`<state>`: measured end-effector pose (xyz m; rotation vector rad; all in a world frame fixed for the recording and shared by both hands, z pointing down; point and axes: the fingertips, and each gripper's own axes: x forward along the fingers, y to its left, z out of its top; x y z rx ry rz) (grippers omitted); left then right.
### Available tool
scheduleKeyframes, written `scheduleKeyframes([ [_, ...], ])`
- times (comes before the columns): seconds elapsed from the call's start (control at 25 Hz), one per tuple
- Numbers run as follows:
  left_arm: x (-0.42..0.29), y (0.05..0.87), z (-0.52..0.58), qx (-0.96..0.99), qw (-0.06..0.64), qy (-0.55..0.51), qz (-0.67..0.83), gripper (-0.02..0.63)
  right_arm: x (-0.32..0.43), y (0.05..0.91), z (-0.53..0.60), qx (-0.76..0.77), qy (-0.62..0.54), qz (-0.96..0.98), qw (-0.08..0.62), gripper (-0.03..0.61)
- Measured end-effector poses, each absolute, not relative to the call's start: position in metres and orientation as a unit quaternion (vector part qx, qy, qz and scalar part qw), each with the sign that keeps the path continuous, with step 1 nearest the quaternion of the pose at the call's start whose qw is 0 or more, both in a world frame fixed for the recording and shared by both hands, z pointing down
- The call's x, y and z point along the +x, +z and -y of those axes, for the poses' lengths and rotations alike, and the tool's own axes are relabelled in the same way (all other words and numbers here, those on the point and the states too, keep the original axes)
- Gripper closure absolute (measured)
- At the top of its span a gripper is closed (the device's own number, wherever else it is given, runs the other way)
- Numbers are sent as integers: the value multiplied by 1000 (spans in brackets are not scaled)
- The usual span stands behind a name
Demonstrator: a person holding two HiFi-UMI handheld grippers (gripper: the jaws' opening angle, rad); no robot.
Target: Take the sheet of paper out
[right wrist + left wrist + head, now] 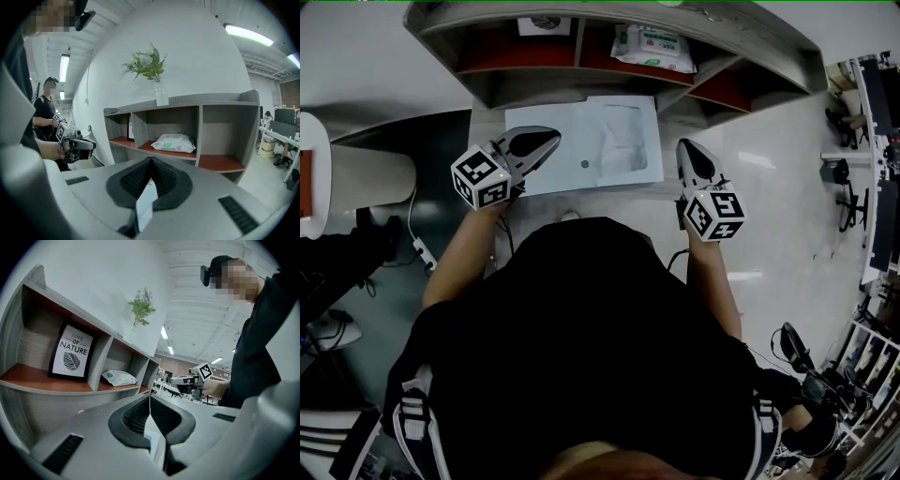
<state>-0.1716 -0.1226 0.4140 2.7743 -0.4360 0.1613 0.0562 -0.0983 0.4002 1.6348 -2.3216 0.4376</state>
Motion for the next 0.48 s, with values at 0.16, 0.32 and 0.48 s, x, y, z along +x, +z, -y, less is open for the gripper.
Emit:
scheduleKeyframes([
  [0.16, -174, 414, 121, 974, 162, 54, 152, 589, 51, 398, 94, 565, 147, 801, 133, 565],
  [0.32, -174, 414, 118, 973, 165, 52, 155, 589, 52, 400, 89, 563, 149, 802, 135, 565],
  [0.48, -170, 420, 119, 971, 171, 57, 158, 589, 56, 402, 94, 561, 152, 803, 129, 565],
])
